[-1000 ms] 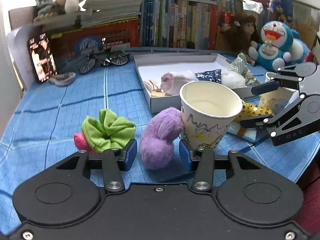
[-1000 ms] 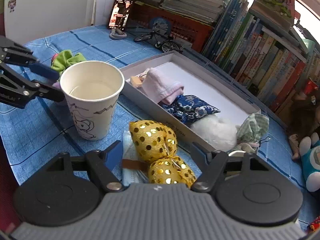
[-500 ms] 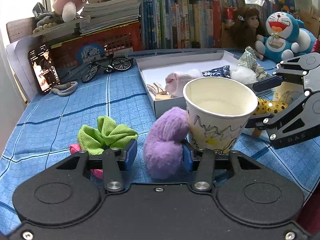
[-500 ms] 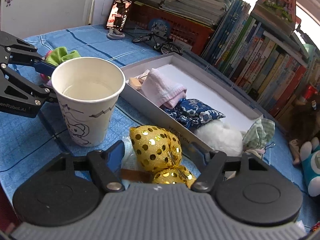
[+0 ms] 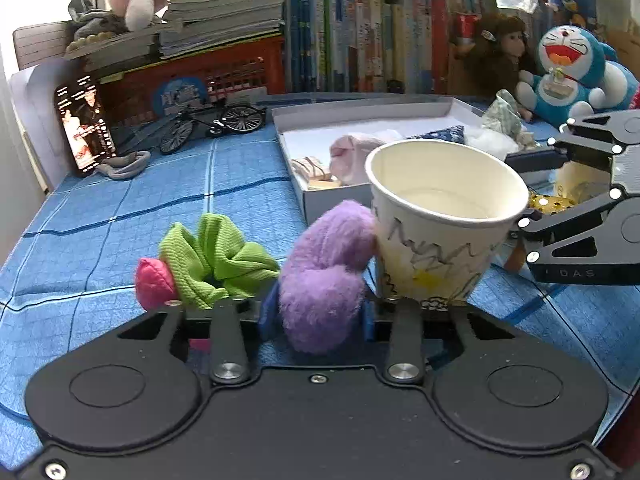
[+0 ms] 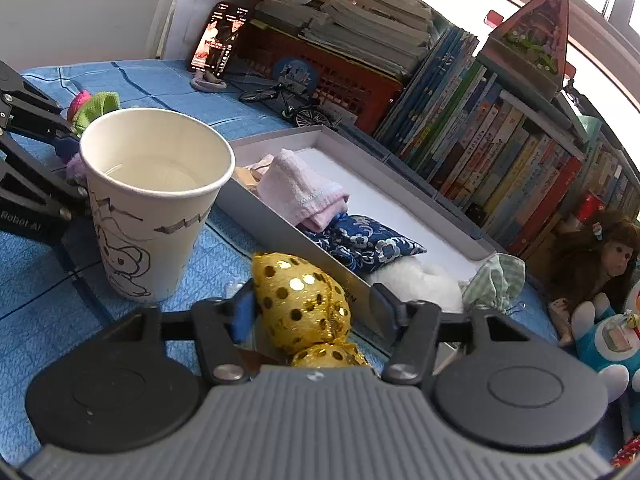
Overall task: Organize soft objects
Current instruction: 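Grasp the purple fluffy toy with the left tool while the right tool grasps the gold sequin bow, then lift both held items and carry them over the white tray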
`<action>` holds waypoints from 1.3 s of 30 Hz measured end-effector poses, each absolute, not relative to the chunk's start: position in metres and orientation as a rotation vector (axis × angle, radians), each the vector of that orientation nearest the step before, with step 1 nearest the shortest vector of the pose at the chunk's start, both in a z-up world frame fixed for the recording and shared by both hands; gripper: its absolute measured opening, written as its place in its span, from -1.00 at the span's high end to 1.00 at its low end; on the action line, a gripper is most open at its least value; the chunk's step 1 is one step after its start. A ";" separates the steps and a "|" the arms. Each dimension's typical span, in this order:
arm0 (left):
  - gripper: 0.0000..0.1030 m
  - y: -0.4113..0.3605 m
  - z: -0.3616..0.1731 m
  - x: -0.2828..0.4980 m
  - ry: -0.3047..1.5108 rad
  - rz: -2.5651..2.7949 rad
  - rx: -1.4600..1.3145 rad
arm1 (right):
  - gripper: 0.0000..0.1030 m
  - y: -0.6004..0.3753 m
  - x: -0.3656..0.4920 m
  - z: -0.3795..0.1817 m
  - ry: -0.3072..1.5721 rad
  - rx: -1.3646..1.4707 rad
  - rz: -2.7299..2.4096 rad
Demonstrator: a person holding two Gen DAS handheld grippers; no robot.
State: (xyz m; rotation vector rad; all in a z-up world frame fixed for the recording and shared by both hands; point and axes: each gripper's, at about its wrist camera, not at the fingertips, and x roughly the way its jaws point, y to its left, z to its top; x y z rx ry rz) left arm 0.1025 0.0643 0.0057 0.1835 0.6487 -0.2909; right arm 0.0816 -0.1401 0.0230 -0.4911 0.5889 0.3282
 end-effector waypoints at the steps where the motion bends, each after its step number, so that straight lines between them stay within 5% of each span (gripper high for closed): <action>1: 0.31 0.065 0.007 0.102 0.649 -0.291 0.176 | -0.09 -0.140 0.081 0.024 0.587 -0.488 0.327; 8: 0.33 0.070 0.021 0.097 0.605 -0.256 0.177 | 0.42 -0.142 0.080 0.033 0.570 -0.430 0.327; 22: 0.33 0.091 0.051 0.095 0.577 -0.212 0.079 | 0.45 -0.150 0.073 0.058 0.532 -0.338 0.337; 39: 0.33 0.097 0.114 0.134 0.576 -0.290 -0.096 | 0.47 -0.205 0.110 0.115 0.593 0.136 0.345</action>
